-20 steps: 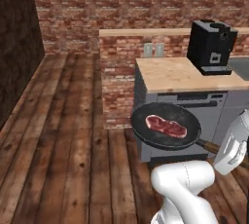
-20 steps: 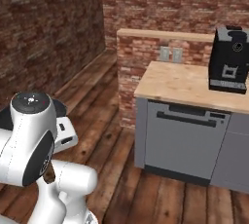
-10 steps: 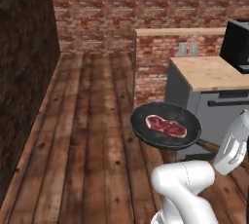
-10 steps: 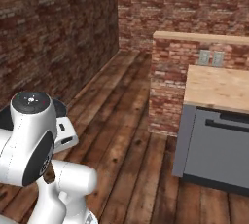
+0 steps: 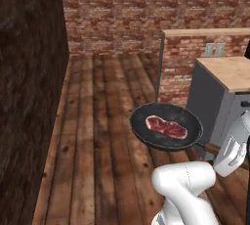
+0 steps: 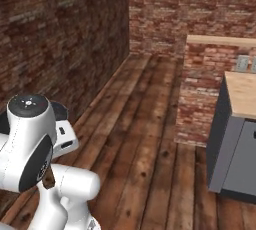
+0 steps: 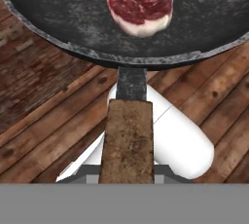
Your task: Pick up the pan with the steak in it and place it on the dining table. Then place the steak on the plate.
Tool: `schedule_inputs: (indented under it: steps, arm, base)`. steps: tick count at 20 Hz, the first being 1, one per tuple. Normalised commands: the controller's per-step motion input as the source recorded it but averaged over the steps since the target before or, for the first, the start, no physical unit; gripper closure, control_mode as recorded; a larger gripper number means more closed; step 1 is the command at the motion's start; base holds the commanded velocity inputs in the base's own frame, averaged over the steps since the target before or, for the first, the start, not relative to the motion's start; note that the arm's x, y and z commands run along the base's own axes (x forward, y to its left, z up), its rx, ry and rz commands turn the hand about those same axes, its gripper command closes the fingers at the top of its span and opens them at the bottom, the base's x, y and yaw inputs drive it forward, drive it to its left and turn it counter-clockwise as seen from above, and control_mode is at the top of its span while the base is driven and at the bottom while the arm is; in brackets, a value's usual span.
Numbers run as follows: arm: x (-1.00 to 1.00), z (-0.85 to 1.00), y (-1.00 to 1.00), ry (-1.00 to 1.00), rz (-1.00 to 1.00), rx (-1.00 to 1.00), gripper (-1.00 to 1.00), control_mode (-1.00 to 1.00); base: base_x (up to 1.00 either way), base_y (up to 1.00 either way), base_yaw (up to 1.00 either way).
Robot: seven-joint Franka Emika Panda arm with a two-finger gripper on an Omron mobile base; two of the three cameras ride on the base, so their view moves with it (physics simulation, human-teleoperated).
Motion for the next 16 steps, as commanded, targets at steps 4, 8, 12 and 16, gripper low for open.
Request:
schedule_inputs:
  steps: [4,8,12,16]
  arm:
    - [0.0,0.0,0.0,0.0,0.0,0.0,1.0,1.0]
    - [0.0,0.0,0.0,0.0,0.0,0.0,1.0,1.0]
    - [0.0,0.0,0.0,0.0,0.0,0.0,1.0,1.0]
    - [0.0,0.0,0.0,0.0,0.0,0.0,1.0,1.0]
  base:
    - [0.98,0.33,-0.17]
    - [1.0,0.32,-0.15]
    - [1.0,0.34,-0.13]
    - [1.0,0.38,-0.13]
